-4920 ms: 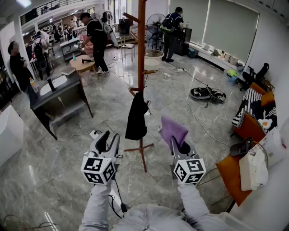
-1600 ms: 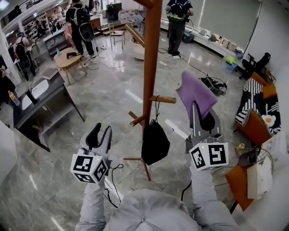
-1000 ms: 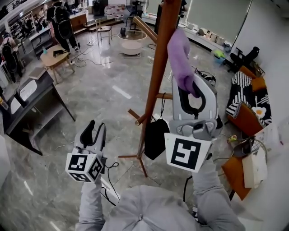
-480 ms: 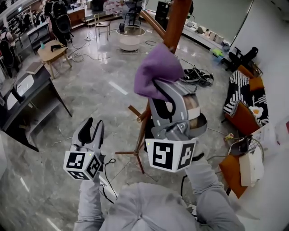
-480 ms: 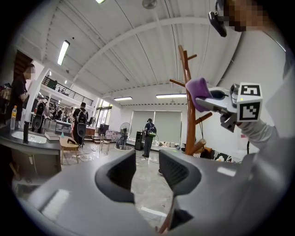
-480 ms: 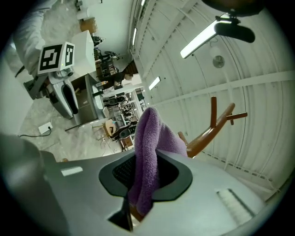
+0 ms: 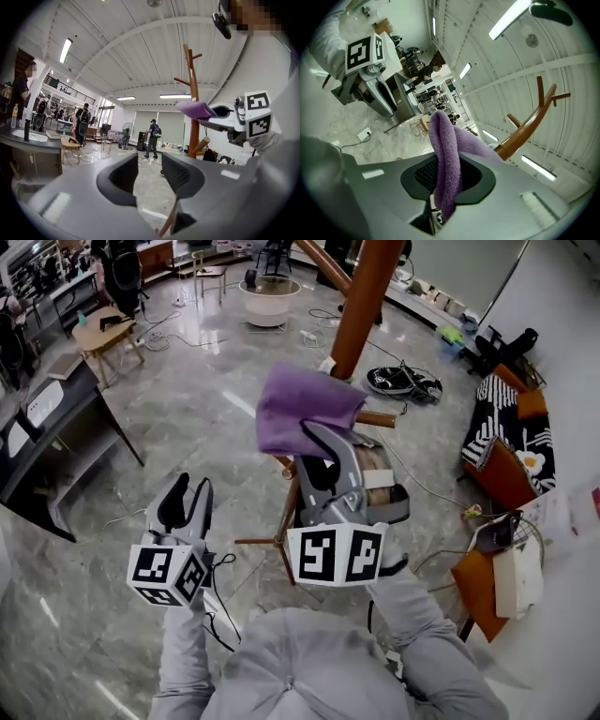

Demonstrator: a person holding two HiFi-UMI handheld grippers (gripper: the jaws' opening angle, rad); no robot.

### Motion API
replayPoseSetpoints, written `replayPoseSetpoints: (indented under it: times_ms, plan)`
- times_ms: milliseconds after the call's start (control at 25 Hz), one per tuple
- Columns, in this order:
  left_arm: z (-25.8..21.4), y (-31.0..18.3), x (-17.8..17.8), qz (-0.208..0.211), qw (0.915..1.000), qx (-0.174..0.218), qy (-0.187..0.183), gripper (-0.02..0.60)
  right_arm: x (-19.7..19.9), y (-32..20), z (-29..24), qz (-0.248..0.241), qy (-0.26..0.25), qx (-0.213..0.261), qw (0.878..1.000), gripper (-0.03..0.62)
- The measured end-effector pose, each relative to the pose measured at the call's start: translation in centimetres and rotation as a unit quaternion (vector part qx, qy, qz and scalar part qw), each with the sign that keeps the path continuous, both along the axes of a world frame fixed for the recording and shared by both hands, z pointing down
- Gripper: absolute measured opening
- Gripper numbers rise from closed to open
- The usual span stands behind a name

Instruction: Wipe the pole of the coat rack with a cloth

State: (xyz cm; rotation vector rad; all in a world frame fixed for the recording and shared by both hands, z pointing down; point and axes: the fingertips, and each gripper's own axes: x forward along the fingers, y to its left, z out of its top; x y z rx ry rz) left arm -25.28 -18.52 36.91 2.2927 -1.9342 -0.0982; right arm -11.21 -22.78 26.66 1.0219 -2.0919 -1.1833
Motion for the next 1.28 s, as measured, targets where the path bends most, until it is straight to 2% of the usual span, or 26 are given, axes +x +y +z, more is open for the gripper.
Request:
replayPoseSetpoints:
  times_ms: [160,320,560,1000,1160,1280]
  plan:
    - [0.5,0.2,-0.2,-0.001,1.0,-0.004,0.003,0.163,0.3,0.1,2.2,-0.008,-0.037,-0.077,0.996,0.06]
    - [1.1,0.2,-0.3,0.0,0.9999,-0.009,0.005,0.163,0.5,0.1,3.5,-0.016,-0.068,-0.124,0.99,0.06]
    - [1.6,0.3,-0.2,0.004,0.9999,-0.016,0.006,0.163,0.9,0.3,4.8,-0.031,-0.145,-0.222,0.964,0.06]
    - [2.0,0.3,0.4,0.009,0.9997,-0.024,0.005,0.163,2.4,0.3,6.1,-0.037,-0.217,-0.295,0.93,0.06]
    - [1.8,0.3,0.3,0.008,0.9997,-0.024,0.004,0.163,2.6,1.3,5.2,-0.051,-0.22,-0.288,0.931,0.06]
    - [1.7,0.4,0.6,0.008,0.9997,-0.023,0.003,0.163,3.4,2.9,3.6,-0.063,-0.193,-0.262,0.944,0.06]
